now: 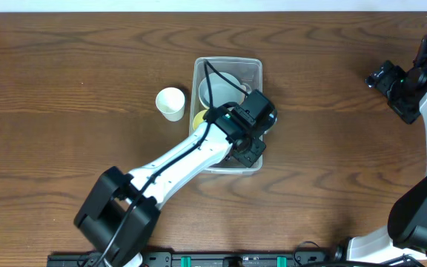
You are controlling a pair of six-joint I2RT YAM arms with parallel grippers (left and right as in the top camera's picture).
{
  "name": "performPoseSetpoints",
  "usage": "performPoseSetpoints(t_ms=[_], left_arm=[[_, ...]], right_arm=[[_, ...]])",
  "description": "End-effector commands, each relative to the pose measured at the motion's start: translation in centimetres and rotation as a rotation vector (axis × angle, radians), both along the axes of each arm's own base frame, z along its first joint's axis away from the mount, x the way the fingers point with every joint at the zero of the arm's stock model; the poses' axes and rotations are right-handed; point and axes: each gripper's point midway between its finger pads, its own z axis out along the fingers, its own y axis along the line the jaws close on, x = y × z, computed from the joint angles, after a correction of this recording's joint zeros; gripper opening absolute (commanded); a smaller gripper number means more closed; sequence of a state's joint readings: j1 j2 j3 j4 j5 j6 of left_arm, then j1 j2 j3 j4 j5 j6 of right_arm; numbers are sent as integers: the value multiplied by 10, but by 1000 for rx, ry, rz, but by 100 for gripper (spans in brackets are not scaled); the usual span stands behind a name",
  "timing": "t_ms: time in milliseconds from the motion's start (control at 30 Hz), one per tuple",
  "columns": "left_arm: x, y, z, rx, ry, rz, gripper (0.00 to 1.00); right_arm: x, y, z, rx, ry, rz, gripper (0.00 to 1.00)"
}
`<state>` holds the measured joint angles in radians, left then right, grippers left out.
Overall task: Pack container
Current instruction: 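Carry the grey cup into the container front and release it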
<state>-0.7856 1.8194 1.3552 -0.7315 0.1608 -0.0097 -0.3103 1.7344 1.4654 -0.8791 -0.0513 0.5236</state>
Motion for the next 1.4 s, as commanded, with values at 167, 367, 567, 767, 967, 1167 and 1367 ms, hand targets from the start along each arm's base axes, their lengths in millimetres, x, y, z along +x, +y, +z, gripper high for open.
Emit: performPoseSetpoints(t_ms=[167,367,567,767,967,1167,1367], left_arm=[[23,-3,9,0,-100,11,16],[24,-4,10,-5,-105,12,25],[25,-5,11,-11,-110,12,25],[27,-7,12,-17,-116,14,24],[19,1,15,4,-93,16,19],[10,10,13,39,-59,14,19],[10,11,13,41,-57,14,6]], right_arm=[[1,-4,3,-5,-5,-20,99],[1,-3,3,-5,-5,-20,99],[1,-3,3,-5,-5,-20,99],[1,-3,3,-5,-5,-20,99],[1,-3,3,-5,-5,-20,99],[1,-3,3,-5,-5,-20,99],[1,-3,3,-5,-5,-20,99]])
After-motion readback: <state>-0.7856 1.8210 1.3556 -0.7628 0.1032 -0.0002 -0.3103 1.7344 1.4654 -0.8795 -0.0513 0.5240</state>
